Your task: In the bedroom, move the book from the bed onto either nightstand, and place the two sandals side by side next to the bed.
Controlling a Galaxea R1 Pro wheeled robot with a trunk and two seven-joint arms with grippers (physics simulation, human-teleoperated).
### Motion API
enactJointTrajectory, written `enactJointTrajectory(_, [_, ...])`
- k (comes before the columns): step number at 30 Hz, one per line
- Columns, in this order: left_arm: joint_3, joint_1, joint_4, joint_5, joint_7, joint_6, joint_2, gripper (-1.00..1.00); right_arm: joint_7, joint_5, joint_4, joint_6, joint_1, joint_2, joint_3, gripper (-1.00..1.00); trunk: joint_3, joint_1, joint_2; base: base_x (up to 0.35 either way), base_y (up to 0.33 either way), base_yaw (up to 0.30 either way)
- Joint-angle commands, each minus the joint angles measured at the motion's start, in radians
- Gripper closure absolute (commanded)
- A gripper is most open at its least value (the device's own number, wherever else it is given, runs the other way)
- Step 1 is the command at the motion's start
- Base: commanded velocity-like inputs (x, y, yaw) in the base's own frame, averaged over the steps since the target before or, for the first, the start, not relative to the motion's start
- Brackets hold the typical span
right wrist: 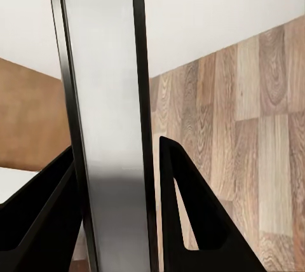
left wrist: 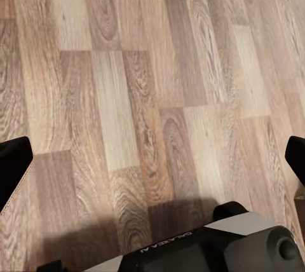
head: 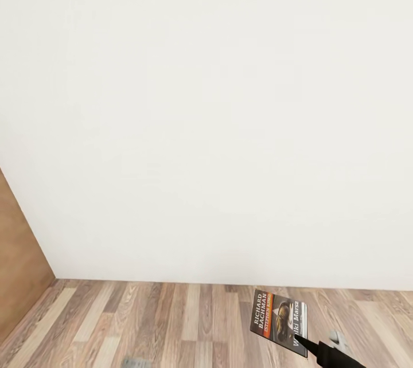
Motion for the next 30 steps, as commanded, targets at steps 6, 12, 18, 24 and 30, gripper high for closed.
enactJointTrajectory(6, [0.009, 0.0, 0.001, -0.01, -0.002, -0.005, 0.001, -1.0, 0.002, -0.011, 0.0, 0.006, -0.001, -0.002, 0.001, 1.0, 0.0, 0.001, -0.001, 0.33, 0.0, 0.0])
enactJointTrajectory(12, [0.01, 0.0, 0.001, -0.01, -0.002, -0.005, 0.001, -1.0, 0.002, -0.011, 0.0, 0.006, 0.0, -0.002, 0.001, 1.0, 0.0, 0.001, -0.001, 0.33, 0.0, 0.0])
enactJointTrajectory(18, [0.009, 0.0, 0.001, -0.01, -0.002, -0.005, 0.001, -1.0, 0.004, -0.011, 0.0, 0.006, 0.0, -0.002, 0.001, 1.0, 0.0, 0.001, -0.001, 0.33, 0.0, 0.0])
enactJointTrajectory(24, [0.009, 0.0, 0.001, -0.01, -0.002, -0.005, 0.001, -1.0, 0.005, -0.011, 0.0, 0.006, 0.0, -0.002, 0.001, 1.0, 0.0, 0.001, -0.001, 0.33, 0.0, 0.0])
enactJointTrajectory(30, [0.01, 0.0, 0.001, -0.01, -0.002, -0.005, 0.001, -1.0, 0.004, -0.011, 0.0, 0.006, 0.0, -0.002, 0.001, 1.0, 0.0, 0.001, -0.001, 0.33, 0.0, 0.0])
